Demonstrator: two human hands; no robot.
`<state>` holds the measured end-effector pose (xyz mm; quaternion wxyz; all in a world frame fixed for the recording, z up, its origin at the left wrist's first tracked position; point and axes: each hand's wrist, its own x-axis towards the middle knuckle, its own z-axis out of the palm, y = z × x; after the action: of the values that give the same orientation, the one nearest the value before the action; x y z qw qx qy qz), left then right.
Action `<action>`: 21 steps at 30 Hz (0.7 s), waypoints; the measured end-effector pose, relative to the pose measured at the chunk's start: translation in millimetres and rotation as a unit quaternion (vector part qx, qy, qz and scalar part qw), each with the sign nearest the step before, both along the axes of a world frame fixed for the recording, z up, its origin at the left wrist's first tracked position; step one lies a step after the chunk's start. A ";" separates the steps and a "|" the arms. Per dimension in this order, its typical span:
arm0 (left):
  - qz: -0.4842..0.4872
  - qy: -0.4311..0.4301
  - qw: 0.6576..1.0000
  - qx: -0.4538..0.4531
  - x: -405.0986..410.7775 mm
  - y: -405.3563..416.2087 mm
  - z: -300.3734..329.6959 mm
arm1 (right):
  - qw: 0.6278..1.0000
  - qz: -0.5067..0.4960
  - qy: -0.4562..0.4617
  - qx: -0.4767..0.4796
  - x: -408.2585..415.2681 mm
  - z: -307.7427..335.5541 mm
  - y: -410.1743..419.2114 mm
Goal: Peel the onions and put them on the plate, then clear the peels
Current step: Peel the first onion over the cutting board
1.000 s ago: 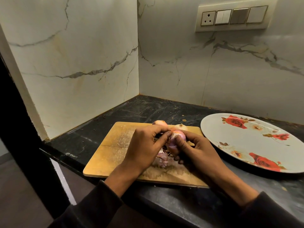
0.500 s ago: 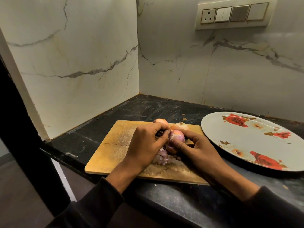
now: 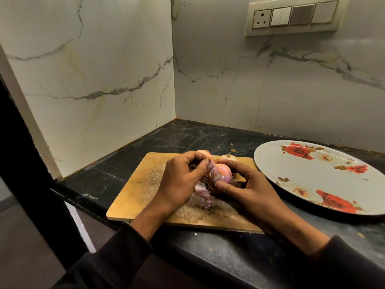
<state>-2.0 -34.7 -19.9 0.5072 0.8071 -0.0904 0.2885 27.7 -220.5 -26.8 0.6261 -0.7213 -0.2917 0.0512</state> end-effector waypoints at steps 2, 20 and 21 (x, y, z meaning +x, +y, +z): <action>-0.006 0.011 1.000 -0.017 0.5 0.7 -0.2 | 1.000 0.004 0.007 0.002 1.8 -0.6 -1.0; -0.040 0.027 0.999 -0.024 -0.6 -1.7 2.1 | 0.994 0.027 0.088 0.063 1.5 1.4 -2.4; -0.053 0.025 0.998 -0.032 -1.7 -2.7 2.8 | 0.994 0.028 0.089 0.063 1.7 1.4 -2.4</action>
<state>-3.7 -37.5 -17.1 0.5496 0.7913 -0.1110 0.2438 29.4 -222.9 -25.4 0.6922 -0.6645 -0.2573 0.1143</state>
